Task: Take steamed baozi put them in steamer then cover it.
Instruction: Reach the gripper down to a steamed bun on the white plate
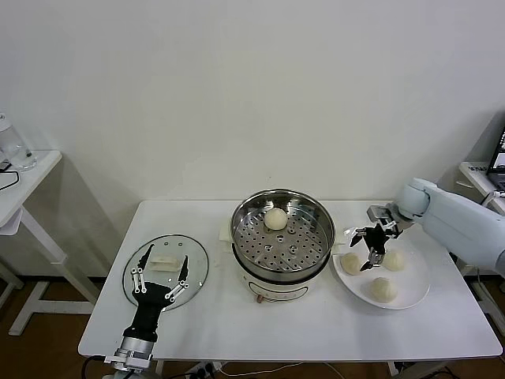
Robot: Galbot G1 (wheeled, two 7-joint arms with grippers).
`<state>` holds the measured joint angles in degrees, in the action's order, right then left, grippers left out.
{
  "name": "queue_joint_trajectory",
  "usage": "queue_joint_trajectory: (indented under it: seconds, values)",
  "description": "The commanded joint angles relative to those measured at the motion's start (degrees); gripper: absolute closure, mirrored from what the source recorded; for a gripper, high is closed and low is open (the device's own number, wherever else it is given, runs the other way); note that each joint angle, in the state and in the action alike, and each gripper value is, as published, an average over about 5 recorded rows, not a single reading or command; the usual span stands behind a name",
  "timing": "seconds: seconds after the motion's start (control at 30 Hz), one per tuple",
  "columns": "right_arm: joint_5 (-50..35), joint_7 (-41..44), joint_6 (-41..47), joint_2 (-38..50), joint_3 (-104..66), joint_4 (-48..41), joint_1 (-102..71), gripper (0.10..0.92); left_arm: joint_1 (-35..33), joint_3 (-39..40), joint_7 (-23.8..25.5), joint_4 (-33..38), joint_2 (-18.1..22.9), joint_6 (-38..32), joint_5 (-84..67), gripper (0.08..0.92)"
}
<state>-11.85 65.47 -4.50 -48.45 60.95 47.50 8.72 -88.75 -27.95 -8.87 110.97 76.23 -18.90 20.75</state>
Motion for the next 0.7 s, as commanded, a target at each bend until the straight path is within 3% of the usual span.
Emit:
queue_joint_trajectory:
  seconds: [0.03, 0.23, 0.5, 0.7]
  values:
    - [1.10, -0.06, -0.02, -1.67, -1.08, -2.64, -1.64, 0.203, 0.02, 0.08, 0.00, -0.14, 0.04, -0.11, 0.04, 0.177]
    - [2.12, 0.08, -0.06, -2.07, -0.95, -2.73, -1.61, 0.221, -0.05, 0.05, 0.08, -0.03, 0.03, -0.17, -0.01, 0.177]
    - [2.55, 0.41, -0.33, -2.17, -0.82, -2.05, -0.50, 0.341, 0.28, 0.04, 0.47, -0.66, -0.11, -0.69, 0.09, 0.177]
    - [2.06, 3.58, -0.60, -0.39, -0.01, 1.19, 4.77, 0.336, 0.66, 0.15, 1.11, -0.26, -0.26, -0.38, -0.24, 0.177]
